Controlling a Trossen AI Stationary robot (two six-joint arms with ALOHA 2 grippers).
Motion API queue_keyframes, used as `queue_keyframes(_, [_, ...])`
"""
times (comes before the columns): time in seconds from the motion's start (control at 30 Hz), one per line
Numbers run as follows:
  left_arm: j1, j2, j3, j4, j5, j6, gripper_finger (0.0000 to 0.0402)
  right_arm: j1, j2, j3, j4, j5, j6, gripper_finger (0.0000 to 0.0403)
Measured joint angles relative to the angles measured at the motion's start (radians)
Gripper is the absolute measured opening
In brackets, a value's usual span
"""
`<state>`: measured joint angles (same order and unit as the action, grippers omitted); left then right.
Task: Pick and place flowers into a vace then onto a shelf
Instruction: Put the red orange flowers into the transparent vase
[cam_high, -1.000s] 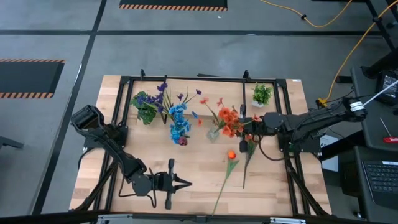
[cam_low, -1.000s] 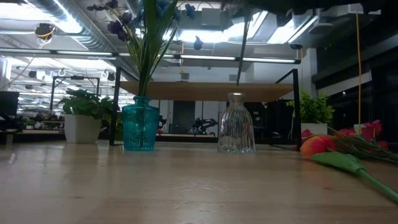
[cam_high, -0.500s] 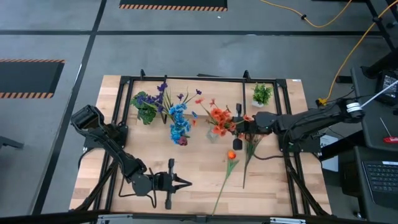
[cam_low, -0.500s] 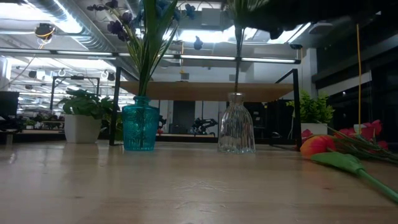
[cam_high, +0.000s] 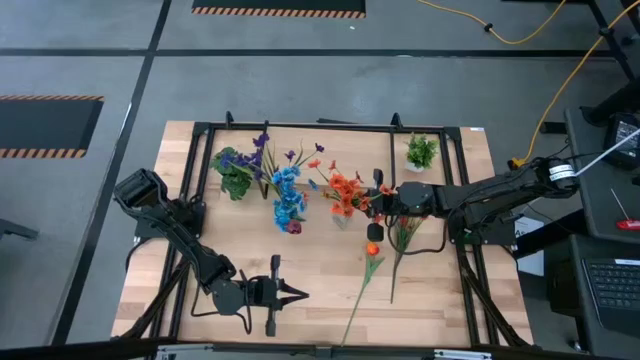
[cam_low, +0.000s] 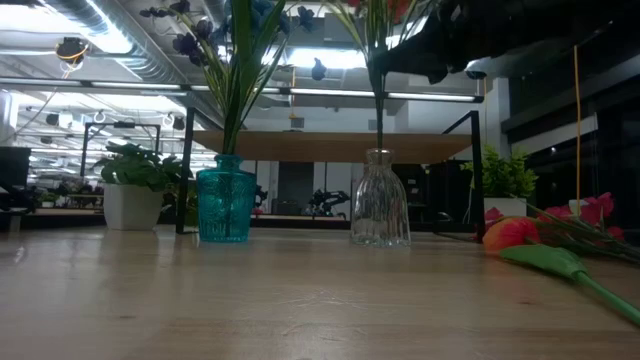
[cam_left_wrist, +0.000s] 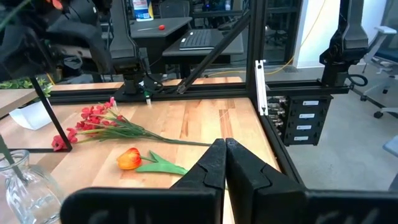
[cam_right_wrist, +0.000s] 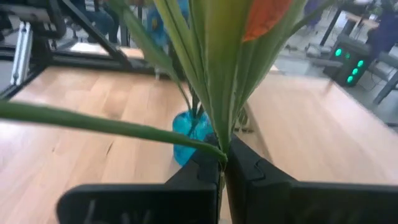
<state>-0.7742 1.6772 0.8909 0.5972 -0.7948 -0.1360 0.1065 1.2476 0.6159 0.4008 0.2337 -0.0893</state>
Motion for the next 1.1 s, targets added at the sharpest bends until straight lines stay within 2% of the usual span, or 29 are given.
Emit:
queue_keyframes(0.3, [0.000,0.000,0.000,0.003,0.000,0.000,0.0004,0.000,0.026,0.000,0.021,0.013,-0.004,0.0004])
queue_keyframes(0.47, [0.000,0.000,0.000,0.004,0.000,0.000,0.0003,0.000,0.026,0.000,-0.024,0.077,0.024,0.0004])
queue_keyframes(0.97, [0.000,0.000,0.000,0.004,0.000,0.000,0.0002,0.000,0.026,-0.001,-0.048,0.080,0.061,0.0005])
queue_keyframes(1.1, [0.000,0.000,0.000,0.004,0.000,0.000,0.0005,0.000,0.027,-0.055,0.055,0.080,0.063,0.0005])
